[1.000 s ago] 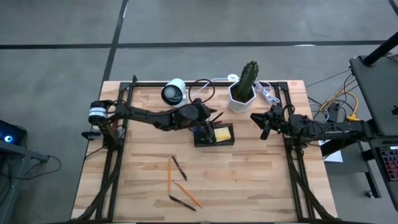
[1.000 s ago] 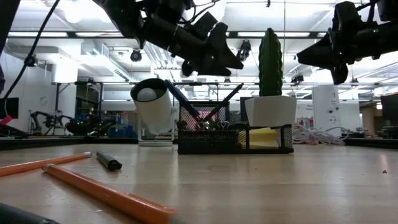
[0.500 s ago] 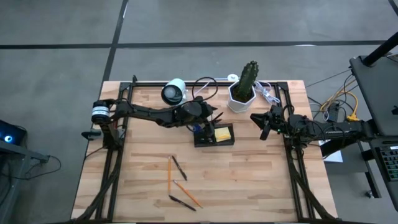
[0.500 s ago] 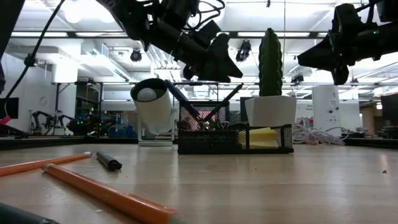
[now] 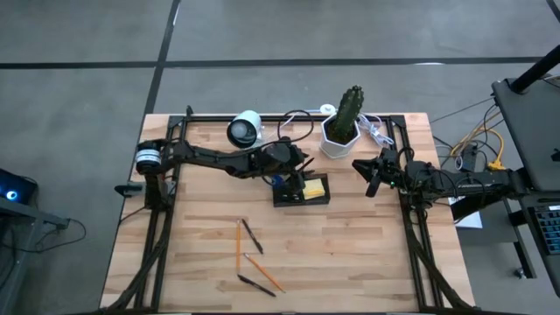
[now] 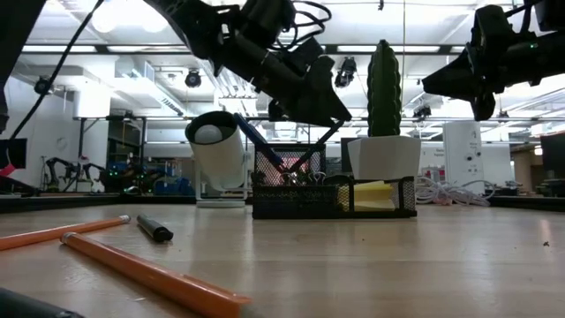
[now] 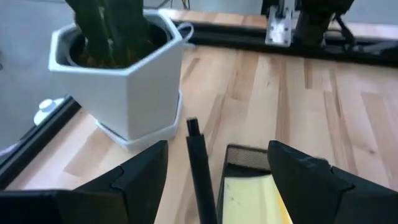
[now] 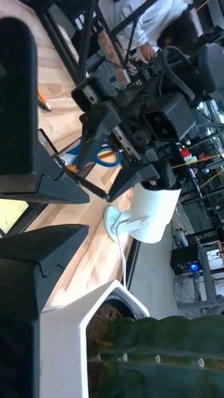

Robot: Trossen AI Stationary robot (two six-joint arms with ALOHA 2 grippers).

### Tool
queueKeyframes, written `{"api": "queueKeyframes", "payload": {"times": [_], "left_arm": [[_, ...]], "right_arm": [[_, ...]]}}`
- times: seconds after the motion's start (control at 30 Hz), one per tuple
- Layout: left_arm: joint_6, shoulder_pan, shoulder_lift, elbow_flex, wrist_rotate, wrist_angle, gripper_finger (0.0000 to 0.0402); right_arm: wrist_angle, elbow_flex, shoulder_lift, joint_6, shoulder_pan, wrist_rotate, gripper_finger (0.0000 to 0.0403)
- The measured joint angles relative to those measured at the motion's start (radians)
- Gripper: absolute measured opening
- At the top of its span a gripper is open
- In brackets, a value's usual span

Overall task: Pick and place office supplies into organizer
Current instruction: Put the top left black pen into the black desk organizer

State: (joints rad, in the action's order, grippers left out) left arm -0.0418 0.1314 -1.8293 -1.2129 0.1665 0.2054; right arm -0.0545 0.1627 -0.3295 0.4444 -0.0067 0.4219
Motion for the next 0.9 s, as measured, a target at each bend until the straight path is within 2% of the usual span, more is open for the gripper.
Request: {"api": "queueKeyframes", "payload": {"times": [0.67,0.9], "left_arm": [[-0.004,0.011,-0.010,-0.018,0.002,-0.045,0.0256],[-0.003,0.011,-0.010,-0.018,0.002,-0.044,0.0210]], "right_arm": [[0.003,0.000,0.000,0.002,0.000,0.000,0.0054],[0.002,0.000,0.000,0.001,0.000,-0.001,0.0054]]}}
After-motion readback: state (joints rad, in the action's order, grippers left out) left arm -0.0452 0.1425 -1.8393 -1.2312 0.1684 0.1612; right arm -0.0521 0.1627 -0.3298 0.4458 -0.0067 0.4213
